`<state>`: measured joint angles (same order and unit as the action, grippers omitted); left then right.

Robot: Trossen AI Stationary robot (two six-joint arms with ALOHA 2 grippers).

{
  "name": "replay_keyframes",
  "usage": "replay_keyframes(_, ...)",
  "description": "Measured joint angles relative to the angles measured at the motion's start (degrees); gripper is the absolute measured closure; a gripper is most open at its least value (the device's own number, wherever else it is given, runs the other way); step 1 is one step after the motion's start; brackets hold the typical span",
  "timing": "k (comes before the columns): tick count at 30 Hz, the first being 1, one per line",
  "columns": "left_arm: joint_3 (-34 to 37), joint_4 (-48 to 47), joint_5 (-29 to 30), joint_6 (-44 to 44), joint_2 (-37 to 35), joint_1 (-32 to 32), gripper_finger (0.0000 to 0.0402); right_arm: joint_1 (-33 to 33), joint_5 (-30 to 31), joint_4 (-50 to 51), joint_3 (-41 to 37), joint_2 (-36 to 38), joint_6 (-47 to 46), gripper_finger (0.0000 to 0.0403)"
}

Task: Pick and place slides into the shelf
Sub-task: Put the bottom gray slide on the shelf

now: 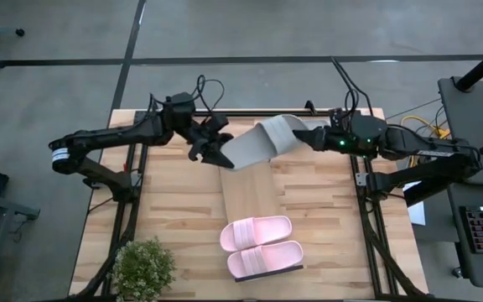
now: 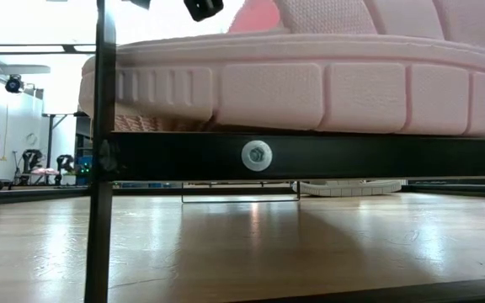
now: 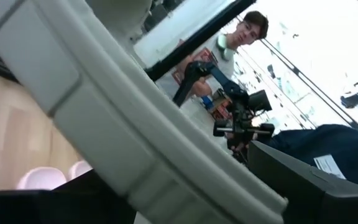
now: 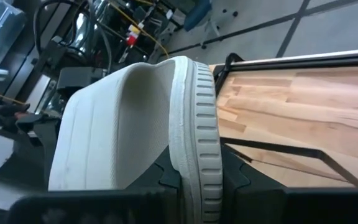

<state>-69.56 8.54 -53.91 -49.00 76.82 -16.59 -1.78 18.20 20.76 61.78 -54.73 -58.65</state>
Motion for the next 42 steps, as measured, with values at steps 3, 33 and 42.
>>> replay_keyframes(3,-0.2,0.0,0.0,0.2,-0.5,-0.9,0.0141,0.0,0.8,0.3,0.0,0.7,0.0,0.0369)
replay_keyframes(33,-2.6,0.5,-1.4,0.6,-8.6,-12.7,0.0141,2.6,7.5,5.1,-0.5,3.6,-2.9,0.037)
replay_keyframes(42,-2.8,0.3,3.4,1.6,-9.5,-14.1,0.0141,6.3,11.9,2.6,-3.0,-0.2,-8.4,0.037)
